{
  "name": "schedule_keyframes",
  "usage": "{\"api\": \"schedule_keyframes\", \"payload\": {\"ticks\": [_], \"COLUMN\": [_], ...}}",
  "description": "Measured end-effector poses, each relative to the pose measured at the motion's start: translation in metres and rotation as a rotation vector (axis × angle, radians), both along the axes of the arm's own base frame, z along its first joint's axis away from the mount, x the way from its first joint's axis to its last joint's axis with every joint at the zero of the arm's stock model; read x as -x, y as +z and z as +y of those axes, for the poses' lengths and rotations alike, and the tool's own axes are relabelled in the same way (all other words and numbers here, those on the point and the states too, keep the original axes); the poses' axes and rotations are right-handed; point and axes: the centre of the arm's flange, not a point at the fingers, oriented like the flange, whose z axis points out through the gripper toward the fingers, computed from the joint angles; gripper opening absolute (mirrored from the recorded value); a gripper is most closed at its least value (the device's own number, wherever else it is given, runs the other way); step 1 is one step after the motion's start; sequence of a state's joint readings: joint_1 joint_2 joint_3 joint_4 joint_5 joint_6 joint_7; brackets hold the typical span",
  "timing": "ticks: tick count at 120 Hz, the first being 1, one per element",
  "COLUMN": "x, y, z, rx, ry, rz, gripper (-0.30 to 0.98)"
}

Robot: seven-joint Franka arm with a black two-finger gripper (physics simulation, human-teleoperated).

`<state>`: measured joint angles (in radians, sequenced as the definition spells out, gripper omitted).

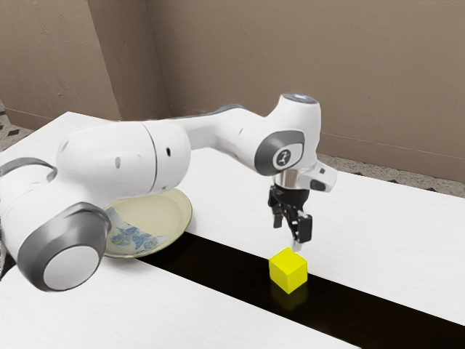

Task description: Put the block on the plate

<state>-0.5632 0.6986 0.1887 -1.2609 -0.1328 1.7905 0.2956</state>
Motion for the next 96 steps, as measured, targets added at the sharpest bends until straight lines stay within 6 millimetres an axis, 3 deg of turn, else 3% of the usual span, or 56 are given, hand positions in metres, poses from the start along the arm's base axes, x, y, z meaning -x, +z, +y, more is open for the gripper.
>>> {"api": "schedule_keyframes", "payload": {"ticks": [25,96], "x": [0.003,0.008], "y": [-0.021,-0.069], "z": [-0.016,-0.007], "rx": [0.011,-0.009], "ry": [0.037,0.137], "rz": [0.001,0.056], "gripper": [0.69,0.69]}}
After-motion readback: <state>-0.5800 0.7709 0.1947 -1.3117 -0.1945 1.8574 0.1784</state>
